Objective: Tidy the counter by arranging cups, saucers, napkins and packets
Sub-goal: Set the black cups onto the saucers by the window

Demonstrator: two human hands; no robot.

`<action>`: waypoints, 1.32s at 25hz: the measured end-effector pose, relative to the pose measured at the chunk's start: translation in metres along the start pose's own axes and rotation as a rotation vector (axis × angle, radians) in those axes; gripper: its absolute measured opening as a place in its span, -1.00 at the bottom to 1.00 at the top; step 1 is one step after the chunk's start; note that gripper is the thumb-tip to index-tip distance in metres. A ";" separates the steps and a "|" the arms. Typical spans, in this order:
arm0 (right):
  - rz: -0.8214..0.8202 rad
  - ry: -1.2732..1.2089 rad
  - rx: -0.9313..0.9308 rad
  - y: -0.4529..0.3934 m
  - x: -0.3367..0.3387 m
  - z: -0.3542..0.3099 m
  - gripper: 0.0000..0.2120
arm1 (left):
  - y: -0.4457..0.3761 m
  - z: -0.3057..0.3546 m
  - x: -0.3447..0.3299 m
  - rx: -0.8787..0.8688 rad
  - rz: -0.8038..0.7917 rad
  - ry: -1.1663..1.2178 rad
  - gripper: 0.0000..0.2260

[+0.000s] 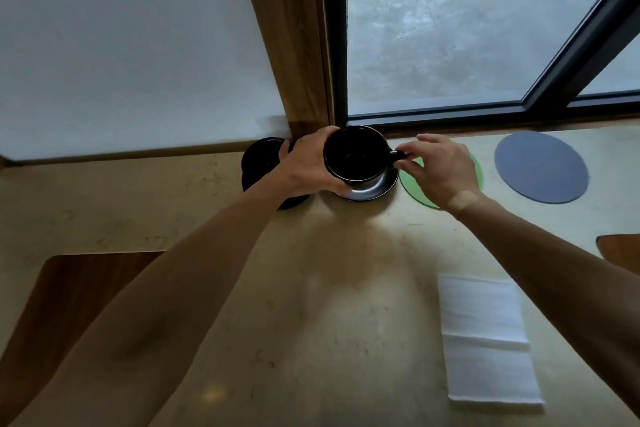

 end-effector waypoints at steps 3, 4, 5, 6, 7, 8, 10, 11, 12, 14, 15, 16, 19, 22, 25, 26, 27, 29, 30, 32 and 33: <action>0.000 0.022 -0.007 -0.010 -0.015 0.016 -0.77 | -0.021 -0.010 -0.017 0.003 -0.051 -0.050 -0.09; -0.002 0.021 -0.012 -0.013 -0.020 0.020 -0.77 | -0.027 -0.011 -0.021 -0.007 -0.062 -0.049 -0.07; -0.003 0.023 -0.011 -0.015 -0.025 0.024 -0.77 | -0.032 -0.014 -0.025 -0.015 -0.074 -0.056 -0.06; -0.006 0.025 -0.010 -0.018 -0.029 0.026 -0.77 | -0.038 -0.016 -0.028 -0.026 -0.080 -0.066 -0.07; -0.010 0.030 -0.006 -0.020 -0.033 0.028 -0.76 | -0.043 -0.018 -0.030 -0.035 -0.073 -0.078 -0.08; -0.015 0.035 0.001 -0.022 -0.036 0.029 -0.76 | -0.046 -0.019 -0.030 -0.041 -0.065 -0.096 -0.10; -0.026 0.044 0.015 -0.024 -0.044 0.030 -0.76 | -0.048 -0.021 -0.032 -0.051 -0.051 -0.152 -0.14; -0.029 0.045 0.021 -0.025 -0.047 0.031 -0.76 | -0.049 -0.022 -0.033 -0.057 -0.049 -0.171 -0.16; -0.032 0.049 0.028 -0.025 -0.050 0.032 -0.76 | -0.049 -0.022 -0.035 -0.065 -0.045 -0.182 -0.16; -0.039 0.063 0.046 -0.024 -0.053 0.034 -0.76 | -0.051 -0.025 -0.039 -0.085 -0.043 -0.193 -0.15; -0.042 0.068 0.052 -0.025 -0.054 0.034 -0.76 | -0.052 -0.026 -0.040 -0.090 -0.043 -0.184 -0.14; -0.043 0.065 0.052 -0.025 -0.055 0.035 -0.76 | -0.054 -0.027 -0.041 -0.089 -0.040 -0.175 -0.12; -0.031 0.057 0.044 -0.028 -0.056 0.037 -0.76 | -0.057 -0.030 -0.045 -0.084 -0.039 -0.180 -0.12; -0.030 0.052 0.046 -0.027 -0.056 0.039 -0.75 | -0.059 -0.033 -0.048 -0.090 -0.038 -0.151 -0.11; -0.025 0.046 0.060 -0.026 -0.056 0.037 -0.76 | -0.058 -0.033 -0.048 -0.095 -0.045 -0.168 -0.10; -0.024 0.042 0.061 -0.025 -0.056 0.036 -0.76 | -0.058 -0.033 -0.048 -0.099 -0.040 -0.171 -0.10; -0.025 0.040 0.058 -0.025 -0.056 0.036 -0.76 | -0.057 -0.033 -0.047 -0.102 -0.035 -0.175 -0.10; -0.020 0.040 0.048 -0.023 -0.056 0.039 -0.77 | -0.056 -0.033 -0.048 -0.104 -0.037 -0.184 -0.11; -0.017 0.042 0.045 -0.023 -0.056 0.040 -0.77 | -0.055 -0.034 -0.048 -0.102 -0.043 -0.184 -0.11; -0.015 0.041 0.044 -0.022 -0.055 0.042 -0.77 | -0.055 -0.034 -0.051 -0.100 -0.055 -0.175 -0.10; -0.012 0.037 0.044 -0.022 -0.054 0.042 -0.77 | -0.054 -0.033 -0.051 -0.102 -0.059 -0.170 -0.10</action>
Point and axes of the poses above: each hand's wrist, its own y-axis away from the middle knuckle, its own x-axis out of the back of the hand, z = x × y, the point moved 9 cm from there along -y, towards the middle knuckle, and after that the axes turned 13 degrees about z, right-handed, at the moved point
